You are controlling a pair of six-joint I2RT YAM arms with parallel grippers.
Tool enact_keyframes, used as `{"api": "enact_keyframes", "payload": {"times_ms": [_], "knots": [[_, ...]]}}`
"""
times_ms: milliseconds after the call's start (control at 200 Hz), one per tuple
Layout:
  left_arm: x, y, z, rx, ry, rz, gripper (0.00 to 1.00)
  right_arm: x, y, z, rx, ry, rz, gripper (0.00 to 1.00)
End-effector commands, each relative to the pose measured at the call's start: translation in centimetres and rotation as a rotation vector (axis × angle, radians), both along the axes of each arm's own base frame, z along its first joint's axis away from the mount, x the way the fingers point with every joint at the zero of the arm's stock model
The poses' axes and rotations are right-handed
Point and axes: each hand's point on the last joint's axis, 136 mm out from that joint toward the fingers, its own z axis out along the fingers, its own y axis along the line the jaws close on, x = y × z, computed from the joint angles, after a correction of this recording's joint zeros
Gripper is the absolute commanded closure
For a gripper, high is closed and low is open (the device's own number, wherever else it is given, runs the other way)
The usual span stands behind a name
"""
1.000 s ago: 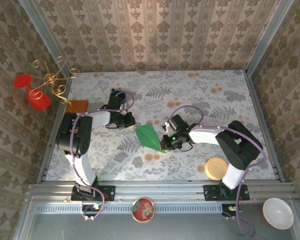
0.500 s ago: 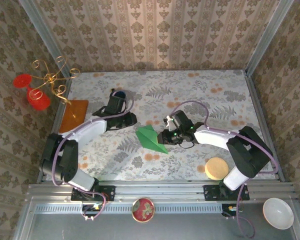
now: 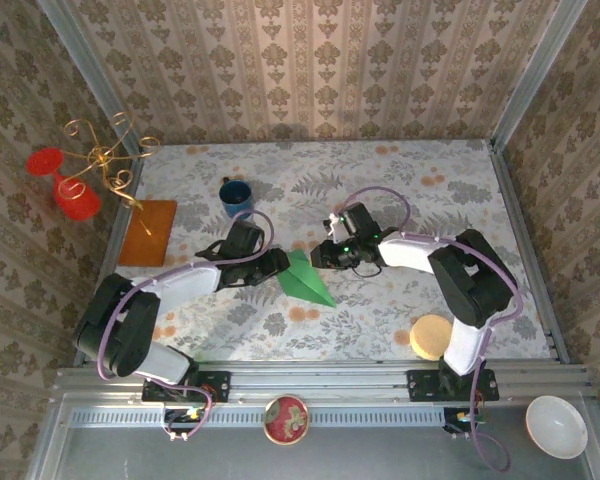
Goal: Fold a paper plane with a square sheet of paper (pick it up from the middle)
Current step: Fourth fold the wing at the center of the table, then turn over the paper at the center of the table.
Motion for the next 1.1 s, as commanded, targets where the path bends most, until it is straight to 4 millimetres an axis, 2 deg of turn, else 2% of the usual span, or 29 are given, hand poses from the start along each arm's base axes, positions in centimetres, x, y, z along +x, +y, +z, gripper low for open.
{"api": "enact_keyframes", "payload": {"times_ms": [0, 255, 375, 550, 655, 835, 1095], "knots": [[0.2, -0.5, 0.5, -0.042, -0.007, 0.018, 0.44, -0.1, 0.9, 0.0, 0.039, -0.001, 0.067, 0.67], [0.1, -0.5, 0.3, -0.047, -0.002, 0.025, 0.42, -0.8, 1.4, -0.7, 0.068, 0.033, 0.112, 0.71], [0.1, -0.5, 0.3, -0.049, -0.003, 0.026, 0.42, -1.1, 2.1, -0.1, 0.116, 0.025, 0.147, 0.76], [0.1, -0.3, 0.5, -0.046, -0.016, 0.031, 0.42, -0.9, 2.2, 0.6, 0.127, -0.006, 0.151, 0.94], [0.2, -0.4, 1.5, -0.071, -0.051, 0.031, 0.42, -0.1, 2.1, 2.3, 0.147, -0.065, 0.115, 1.00], [0.6, -1.3, 4.4, -0.168, -0.154, 0.009, 0.41, 1.4, 1.8, 7.4, 0.266, -0.173, 0.022, 1.00], [0.7, -3.5, 9.4, -0.339, -0.299, -0.073, 0.37, 2.3, 1.5, 12.3, 0.427, -0.162, -0.085, 1.00]]}}
